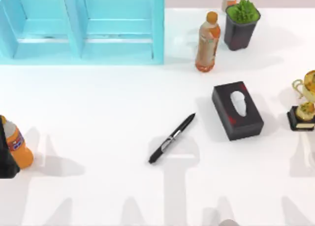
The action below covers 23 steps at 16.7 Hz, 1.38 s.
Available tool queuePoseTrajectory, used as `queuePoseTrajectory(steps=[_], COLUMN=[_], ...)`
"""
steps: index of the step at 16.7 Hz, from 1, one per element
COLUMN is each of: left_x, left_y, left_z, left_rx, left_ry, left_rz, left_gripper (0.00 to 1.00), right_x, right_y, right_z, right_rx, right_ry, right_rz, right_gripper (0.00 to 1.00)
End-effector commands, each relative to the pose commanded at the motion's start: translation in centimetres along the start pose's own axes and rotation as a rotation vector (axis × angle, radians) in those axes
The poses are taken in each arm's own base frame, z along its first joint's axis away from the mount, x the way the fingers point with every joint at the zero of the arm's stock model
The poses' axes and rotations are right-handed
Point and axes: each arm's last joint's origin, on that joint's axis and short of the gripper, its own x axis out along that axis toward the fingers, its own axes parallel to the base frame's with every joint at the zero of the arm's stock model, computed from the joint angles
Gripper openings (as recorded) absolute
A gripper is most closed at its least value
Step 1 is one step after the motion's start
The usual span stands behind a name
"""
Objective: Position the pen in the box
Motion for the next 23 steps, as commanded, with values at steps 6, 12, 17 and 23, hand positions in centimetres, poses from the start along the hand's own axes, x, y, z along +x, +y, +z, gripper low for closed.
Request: queuePoseTrajectory(steps=[6,12,17,23], left_x=[0.0,0.0,0.0,0.0], left_y=[0.0,0.0,0.0,0.0], left_z=[0.0,0.0,0.0,0.0], left_rx=[0.0,0.0,0.0,0.0], left_ry=[0.0,0.0,0.0,0.0], left_rz=[0.0,0.0,0.0,0.0], left_gripper=[1.0,1.0,1.0,1.0], right_x=[0.2,2.9,8.9,17.6], right_y=[0.3,2.2,6.3,15.1], right_z=[1.6,7.5,12.0,12.0], right_rx=[0.06,0.271,0.462,0.601], right_ry=[0.067,0.348,0.691,1.107], right_rz=[0.028,0.099,0.091,-0.072], right_gripper=[1.0,1.0,1.0,1.0])
